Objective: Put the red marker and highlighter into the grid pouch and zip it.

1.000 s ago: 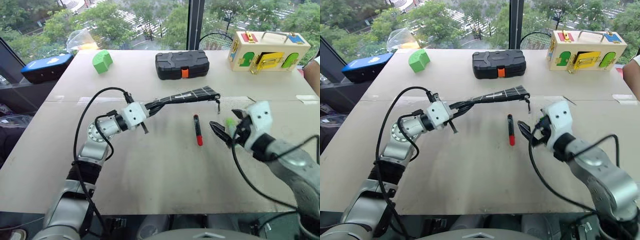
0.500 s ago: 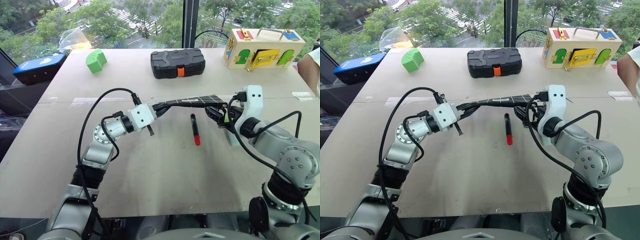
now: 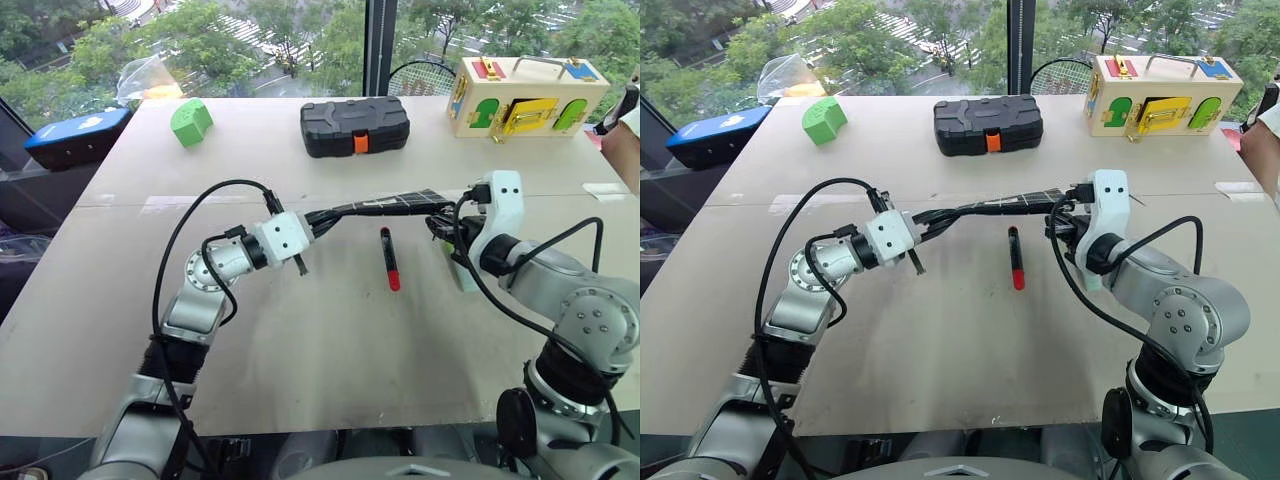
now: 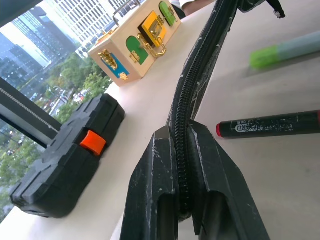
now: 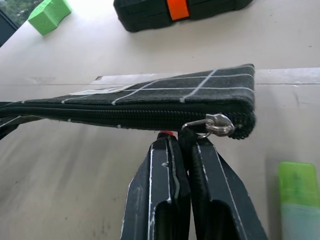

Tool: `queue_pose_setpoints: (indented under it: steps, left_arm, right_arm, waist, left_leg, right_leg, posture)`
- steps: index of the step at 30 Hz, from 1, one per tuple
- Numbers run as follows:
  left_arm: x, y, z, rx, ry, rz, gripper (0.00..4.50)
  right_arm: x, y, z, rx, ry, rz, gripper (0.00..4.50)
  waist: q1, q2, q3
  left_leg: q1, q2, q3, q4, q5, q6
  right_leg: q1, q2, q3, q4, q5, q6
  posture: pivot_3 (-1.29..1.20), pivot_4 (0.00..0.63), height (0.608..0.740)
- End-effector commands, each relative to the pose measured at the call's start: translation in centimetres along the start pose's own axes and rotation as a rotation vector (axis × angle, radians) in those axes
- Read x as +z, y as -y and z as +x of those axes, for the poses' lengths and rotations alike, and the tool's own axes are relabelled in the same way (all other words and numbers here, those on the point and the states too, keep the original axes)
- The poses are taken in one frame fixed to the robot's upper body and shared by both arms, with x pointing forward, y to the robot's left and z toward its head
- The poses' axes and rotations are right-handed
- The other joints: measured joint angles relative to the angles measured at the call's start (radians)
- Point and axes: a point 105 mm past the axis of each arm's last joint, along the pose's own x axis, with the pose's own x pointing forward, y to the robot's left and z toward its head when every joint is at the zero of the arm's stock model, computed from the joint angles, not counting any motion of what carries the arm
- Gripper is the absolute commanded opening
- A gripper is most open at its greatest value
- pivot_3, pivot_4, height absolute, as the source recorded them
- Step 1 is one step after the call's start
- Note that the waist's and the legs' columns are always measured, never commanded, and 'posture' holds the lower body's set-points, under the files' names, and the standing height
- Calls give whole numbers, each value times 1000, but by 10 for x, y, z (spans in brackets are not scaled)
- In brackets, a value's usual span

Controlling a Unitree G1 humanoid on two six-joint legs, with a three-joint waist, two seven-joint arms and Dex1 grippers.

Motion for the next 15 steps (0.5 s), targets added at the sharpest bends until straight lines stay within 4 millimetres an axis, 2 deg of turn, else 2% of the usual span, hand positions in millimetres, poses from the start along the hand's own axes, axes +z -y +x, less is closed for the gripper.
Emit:
queue_pose_setpoints:
  steps: [1, 4, 8, 13, 15]
  left_arm:
    - [12, -8, -2, 24, 28, 43, 0]
    - [12, -8, -1, 16, 23, 70, 0]
    - [15, -3, 3, -16, 20, 135, 0]
    - [20, 3, 5, -37, 42, 155, 0]
    - [23, 3, 3, -35, 50, 152, 0]
  right_arm:
    - [7, -3, -4, 17, 27, -40, 46]
    - [5, -4, -5, 36, 12, -59, 46]
    - [-4, -22, -4, 156, -44, -77, 46]
    - [-14, -26, 2, 185, -98, -84, 46]
    - [-18, -19, 4, 166, -117, -86, 46]
  waist:
    - [0, 0, 0]
    - [-1, 0, 0]
    - [-2, 0, 0]
    - [-4, 0, 0]
    - [-3, 0, 0]
  left_leg:
    - [0, 0, 0, 0, 0, 0]
    - [0, 0, 0, 0, 0, 0]
    - [0, 0, 1, 0, 0, 0]
    - [0, 0, 1, 0, 0, 0]
    - [0, 0, 1, 0, 0, 0]
  right_leg:
    - [0, 0, 0, 0, 0, 0]
    - [0, 0, 0, 0, 0, 0]
    - [0, 0, 0, 0, 0, 0]
    - [0, 0, 0, 0, 0, 0]
    - [0, 0, 0, 0, 0, 0]
  posture:
    - [0, 150, 740]
    - [0, 150, 740]
    - [0, 150, 740]
    - [0, 150, 740]
    - [0, 150, 740]
